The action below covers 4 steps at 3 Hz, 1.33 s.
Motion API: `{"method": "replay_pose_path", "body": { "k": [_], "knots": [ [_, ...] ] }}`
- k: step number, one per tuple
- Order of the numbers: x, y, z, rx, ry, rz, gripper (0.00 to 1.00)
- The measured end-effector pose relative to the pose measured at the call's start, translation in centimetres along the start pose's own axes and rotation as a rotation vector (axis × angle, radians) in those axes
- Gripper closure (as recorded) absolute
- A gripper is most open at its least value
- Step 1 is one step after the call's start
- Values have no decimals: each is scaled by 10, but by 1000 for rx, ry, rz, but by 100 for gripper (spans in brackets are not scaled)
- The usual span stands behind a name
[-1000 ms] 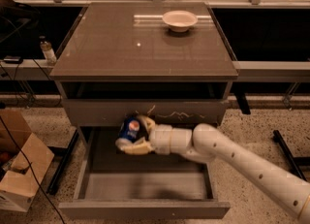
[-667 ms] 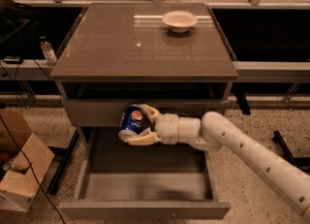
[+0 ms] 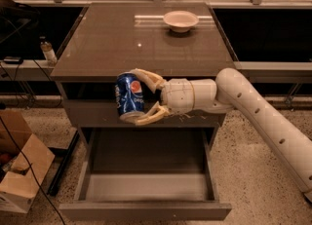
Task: Pick pepsi can from middle drawer and place on counter
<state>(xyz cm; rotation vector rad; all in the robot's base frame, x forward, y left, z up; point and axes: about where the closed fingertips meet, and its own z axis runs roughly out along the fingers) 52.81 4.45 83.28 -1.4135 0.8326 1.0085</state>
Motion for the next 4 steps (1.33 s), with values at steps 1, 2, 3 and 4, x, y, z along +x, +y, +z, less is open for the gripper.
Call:
{"method": "replay_pose_path", "body": {
  "k": [1, 2, 3, 4],
  "knots": [
    [-57, -1, 17, -103, -7, -108, 100],
    [-75, -24, 52, -116, 96, -158, 100],
    [-38, -117, 94, 44, 333, -166, 100],
    [16, -188, 112, 182, 463, -106, 100]
  ]
}}
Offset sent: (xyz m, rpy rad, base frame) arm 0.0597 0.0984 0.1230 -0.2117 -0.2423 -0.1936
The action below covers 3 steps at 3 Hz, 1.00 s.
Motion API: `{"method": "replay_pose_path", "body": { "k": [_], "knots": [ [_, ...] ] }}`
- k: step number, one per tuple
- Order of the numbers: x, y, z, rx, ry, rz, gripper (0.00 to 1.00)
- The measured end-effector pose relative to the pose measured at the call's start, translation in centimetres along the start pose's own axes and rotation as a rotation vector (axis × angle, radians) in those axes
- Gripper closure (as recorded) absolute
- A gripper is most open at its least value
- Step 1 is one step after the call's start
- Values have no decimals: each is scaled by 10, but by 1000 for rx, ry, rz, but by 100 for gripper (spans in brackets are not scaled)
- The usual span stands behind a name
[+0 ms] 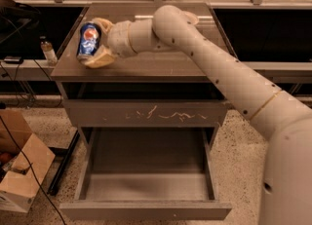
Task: Pick pepsi can from middle drawer and place on counter
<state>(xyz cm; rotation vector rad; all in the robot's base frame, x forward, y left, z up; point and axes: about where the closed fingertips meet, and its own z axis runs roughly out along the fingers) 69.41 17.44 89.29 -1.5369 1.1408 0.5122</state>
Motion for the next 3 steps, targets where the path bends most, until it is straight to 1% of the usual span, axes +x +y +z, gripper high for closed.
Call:
{"method": "replay_pose_path", "body": {
  "k": [1, 2, 3],
  "knots": [
    [45, -63, 47, 109, 100, 134, 97],
    [61, -89, 58, 154, 133, 208, 74],
    [62, -88, 60, 153, 133, 216, 51]
  ]
}}
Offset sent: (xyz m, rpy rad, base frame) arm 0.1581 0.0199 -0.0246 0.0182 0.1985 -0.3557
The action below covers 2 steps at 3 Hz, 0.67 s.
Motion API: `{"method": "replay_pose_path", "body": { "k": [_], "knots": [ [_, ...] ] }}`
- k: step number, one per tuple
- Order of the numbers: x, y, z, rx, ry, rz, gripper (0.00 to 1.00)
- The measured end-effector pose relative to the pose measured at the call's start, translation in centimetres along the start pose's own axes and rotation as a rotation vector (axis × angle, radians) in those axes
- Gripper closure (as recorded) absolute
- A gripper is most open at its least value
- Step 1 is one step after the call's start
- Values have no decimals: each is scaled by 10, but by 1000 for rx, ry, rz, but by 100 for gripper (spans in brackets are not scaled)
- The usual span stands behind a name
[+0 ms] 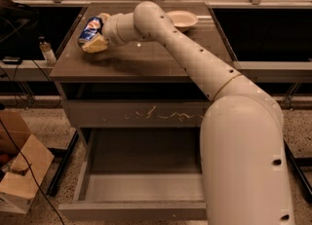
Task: Pick pepsi can from middle drawer and place on counter
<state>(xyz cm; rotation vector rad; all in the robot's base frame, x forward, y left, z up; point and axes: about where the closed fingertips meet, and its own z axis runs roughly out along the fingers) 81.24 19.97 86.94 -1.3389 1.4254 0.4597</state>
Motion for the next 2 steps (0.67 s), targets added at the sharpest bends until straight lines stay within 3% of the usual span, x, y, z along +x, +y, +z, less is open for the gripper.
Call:
{"method": "replay_pose_path", "body": {
  "k": [1, 2],
  "knots": [
    [0, 0, 0, 0, 0, 0, 20],
    [0, 0, 0, 0, 0, 0, 0]
  ]
}}
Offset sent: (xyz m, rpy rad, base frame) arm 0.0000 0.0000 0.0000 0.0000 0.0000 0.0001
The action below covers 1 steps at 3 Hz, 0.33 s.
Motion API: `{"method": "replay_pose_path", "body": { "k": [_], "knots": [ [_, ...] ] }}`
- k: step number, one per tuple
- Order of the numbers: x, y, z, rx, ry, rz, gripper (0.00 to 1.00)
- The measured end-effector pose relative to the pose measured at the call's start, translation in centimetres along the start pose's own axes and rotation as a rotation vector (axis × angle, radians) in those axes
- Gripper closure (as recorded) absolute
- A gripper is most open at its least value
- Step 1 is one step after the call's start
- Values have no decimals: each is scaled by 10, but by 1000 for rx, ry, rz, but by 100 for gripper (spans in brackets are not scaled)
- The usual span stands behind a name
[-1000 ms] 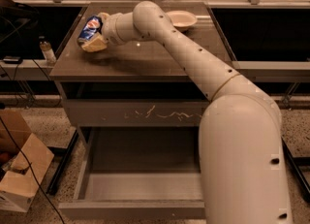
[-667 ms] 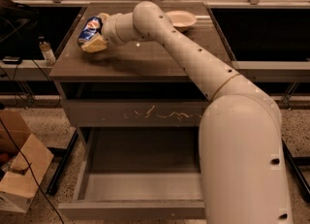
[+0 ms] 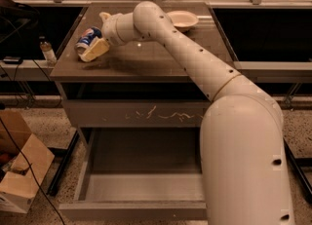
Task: Pick pepsi can from middle drawer and place on counter
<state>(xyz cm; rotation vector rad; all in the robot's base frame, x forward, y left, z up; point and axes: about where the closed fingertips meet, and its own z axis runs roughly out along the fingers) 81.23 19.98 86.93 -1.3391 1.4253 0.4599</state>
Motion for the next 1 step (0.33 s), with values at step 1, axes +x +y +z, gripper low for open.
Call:
{"method": "replay_pose_path", "body": {
  "k": [1],
  "knots": [
    [0, 0, 0, 0, 0, 0, 0]
  ]
}}
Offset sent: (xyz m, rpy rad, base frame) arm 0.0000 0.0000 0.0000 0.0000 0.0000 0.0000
